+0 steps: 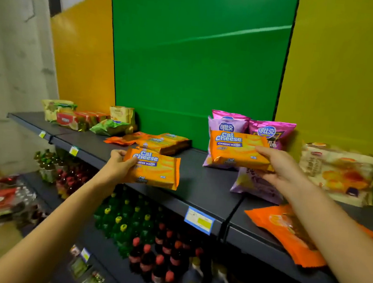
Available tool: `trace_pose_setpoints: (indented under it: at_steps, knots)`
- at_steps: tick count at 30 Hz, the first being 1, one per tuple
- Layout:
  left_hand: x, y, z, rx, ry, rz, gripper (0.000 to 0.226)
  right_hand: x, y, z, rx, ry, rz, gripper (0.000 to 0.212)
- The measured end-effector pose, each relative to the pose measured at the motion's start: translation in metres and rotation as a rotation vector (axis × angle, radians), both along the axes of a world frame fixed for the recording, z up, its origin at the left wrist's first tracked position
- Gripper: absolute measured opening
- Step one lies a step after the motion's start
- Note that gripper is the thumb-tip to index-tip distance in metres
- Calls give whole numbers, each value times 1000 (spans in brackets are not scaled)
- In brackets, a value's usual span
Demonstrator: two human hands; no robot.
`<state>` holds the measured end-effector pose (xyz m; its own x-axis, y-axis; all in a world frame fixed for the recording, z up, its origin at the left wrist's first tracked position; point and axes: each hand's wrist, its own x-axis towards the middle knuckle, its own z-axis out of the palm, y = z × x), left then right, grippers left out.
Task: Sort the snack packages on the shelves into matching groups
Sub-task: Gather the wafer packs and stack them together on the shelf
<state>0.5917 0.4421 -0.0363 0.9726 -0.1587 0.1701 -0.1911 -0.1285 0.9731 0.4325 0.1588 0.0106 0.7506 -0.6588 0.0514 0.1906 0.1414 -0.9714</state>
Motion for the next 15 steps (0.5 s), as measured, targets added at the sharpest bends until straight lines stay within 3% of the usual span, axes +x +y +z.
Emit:
trace_pose_setpoints:
  at_steps: [7, 15]
  knots:
    - [61, 69, -1, -49, 48, 24, 39, 79, 75, -7, 43, -26, 49, 8]
    - [139, 80, 11, -47, -16, -39, 40, 173, 92, 0, 129, -52, -33, 21]
